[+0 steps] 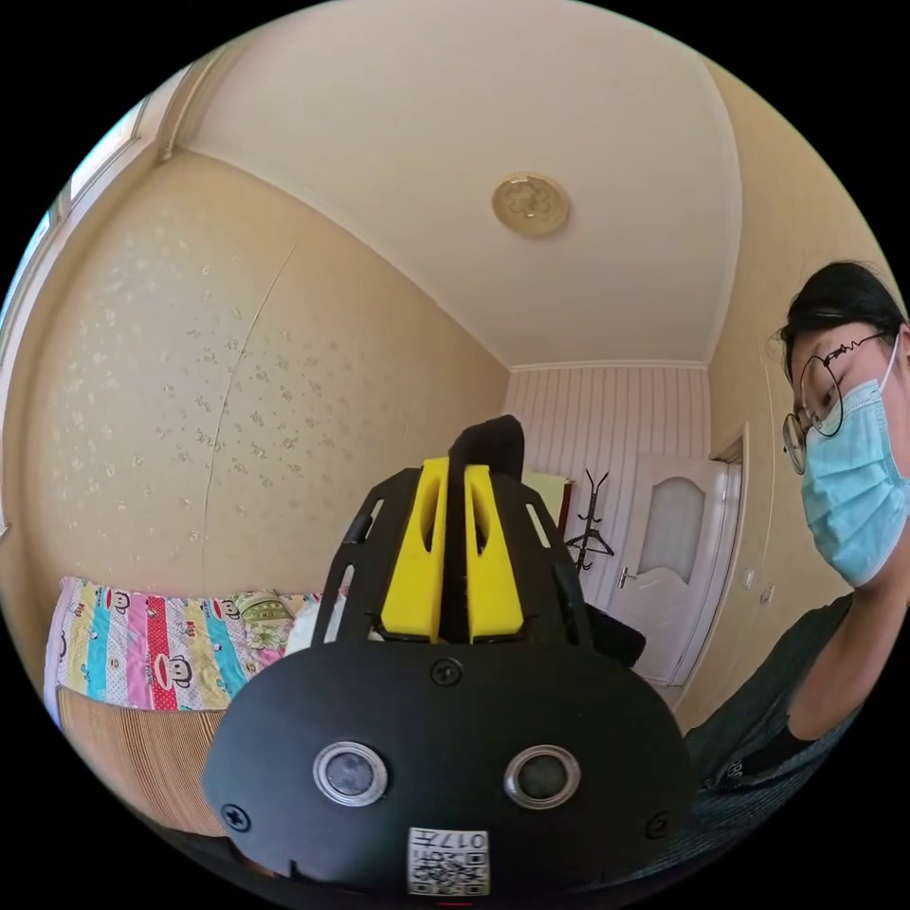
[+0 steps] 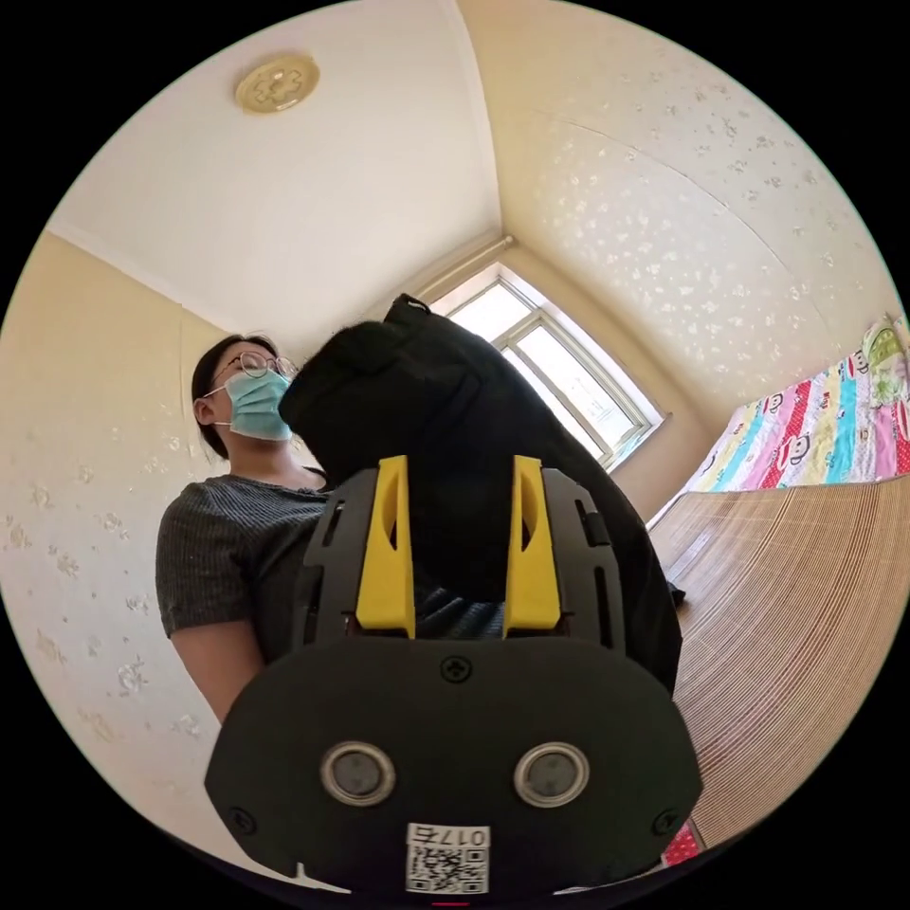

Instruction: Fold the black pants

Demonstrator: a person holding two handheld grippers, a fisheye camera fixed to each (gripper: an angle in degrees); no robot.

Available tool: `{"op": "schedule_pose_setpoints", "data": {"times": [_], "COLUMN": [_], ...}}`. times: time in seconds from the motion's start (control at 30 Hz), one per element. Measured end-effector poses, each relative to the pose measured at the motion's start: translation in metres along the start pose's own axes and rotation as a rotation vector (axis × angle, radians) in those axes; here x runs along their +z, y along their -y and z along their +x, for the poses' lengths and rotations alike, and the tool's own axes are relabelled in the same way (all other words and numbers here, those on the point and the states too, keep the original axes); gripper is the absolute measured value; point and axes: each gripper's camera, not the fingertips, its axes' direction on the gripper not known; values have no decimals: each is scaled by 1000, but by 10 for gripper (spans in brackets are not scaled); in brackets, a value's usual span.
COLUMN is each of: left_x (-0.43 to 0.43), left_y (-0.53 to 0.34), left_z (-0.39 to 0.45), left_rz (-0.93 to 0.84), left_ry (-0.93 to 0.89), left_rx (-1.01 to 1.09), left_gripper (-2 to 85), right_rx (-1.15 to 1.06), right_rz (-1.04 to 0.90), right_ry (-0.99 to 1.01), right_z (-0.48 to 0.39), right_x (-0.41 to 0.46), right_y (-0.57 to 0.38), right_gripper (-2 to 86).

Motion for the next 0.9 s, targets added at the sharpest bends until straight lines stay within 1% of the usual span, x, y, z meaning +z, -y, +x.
{"op": "schedule_pose_setpoints", "data": {"times": [0.03,0.1,0.17,0.23,0.27,0.33,0.37,0.43,0.5,0.57,0.63,0.7,0.77,0.8,0.83,0.87,0.9], "left_x": [-6,-14,-24,-29,-31,-33,-34,-38,-42,-45,-48,-52,-61,-63,-69,-76,-81], "left_y": [6,13,24,33,40,52,60,74,89,112,130,148,170,175,185,195,200], "left_z": [-1,0,11,18,22,27,29,31,32,34,34,29,23,22,19,13,9], "left_rz": [7,18,38,47,49,52,55,69,79,88,101,111,121,125,131,137,144], "left_ry": [-15,-29,11,25,24,36,56,74,64,82,108,102,78,79,85,93,100], "left_rx": [1,5,36,61,74,84,88,84,88,94,101,93,96,97,99,96,91], "left_gripper": [3,4,5,6,7,9,10,12,12,13,14,15,16,17,19,21,22], "right_rx": [-3,-18,-27,-84,-104,-199,-227,-318,-356,-409,-500,-589,-652,-690,-730,-742,-766], "right_rz": [42,30,-46,-155,-180,-276,-300,-393,-430,-406,-276,-194,-201,-212,-179,-139,-39], "right_ry": [8,-13,-86,-223,-262,-441,-496,-752,-911,-1018,-1162,-1209,-1184,-1158,-1152,-1166,-1176], "right_z": [-1,-8,-19,-44,-52,-86,-95,-128,-146,-162,-185,-200,-209,-215,-225,-231,-245], "right_x": [-6,-5,7,32,39,72,81,121,150,175,197,207,217,223,226,225,220], "right_y": [-10,-22,-33,-45,-48,-58,-60,-67,-72,-77,-85,-85,-73,-61,-48,-41,-26], "right_gripper": [160,160,162,168,170,179,182,192,194,194,187,173,144,95,64,58,49]}}
